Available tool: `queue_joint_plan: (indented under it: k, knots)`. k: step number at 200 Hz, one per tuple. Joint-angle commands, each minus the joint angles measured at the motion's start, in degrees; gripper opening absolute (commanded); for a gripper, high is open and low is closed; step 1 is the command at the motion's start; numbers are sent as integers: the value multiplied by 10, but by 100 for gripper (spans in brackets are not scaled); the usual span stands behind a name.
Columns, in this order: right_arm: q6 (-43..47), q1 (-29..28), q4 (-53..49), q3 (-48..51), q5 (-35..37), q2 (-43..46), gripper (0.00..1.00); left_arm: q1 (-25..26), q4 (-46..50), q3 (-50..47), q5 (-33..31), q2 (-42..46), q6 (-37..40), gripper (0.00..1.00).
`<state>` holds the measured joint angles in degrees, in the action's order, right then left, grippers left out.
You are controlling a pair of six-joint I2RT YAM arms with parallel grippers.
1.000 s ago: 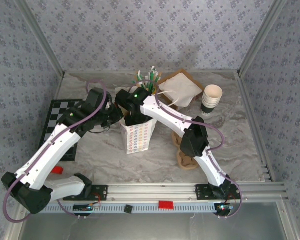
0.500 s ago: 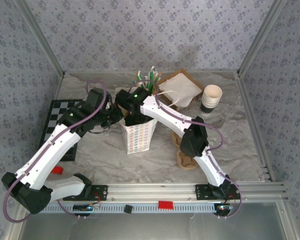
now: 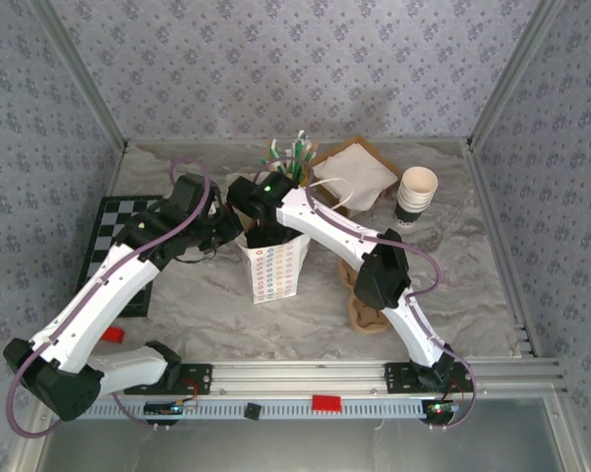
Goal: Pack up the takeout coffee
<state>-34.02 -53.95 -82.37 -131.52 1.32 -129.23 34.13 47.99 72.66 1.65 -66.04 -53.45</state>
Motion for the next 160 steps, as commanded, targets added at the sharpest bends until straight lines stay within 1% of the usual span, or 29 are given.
queue_joint_plan:
  k: [1, 160]
  knots:
    - [-7, -5, -24, -10, 18, 13, 100, 0, 14, -2, 3, -4, -2, 0]
    - [-11, -5, -42, -37, 12, 34, 100, -1, 22, 2, -4, -12, 0, 0]
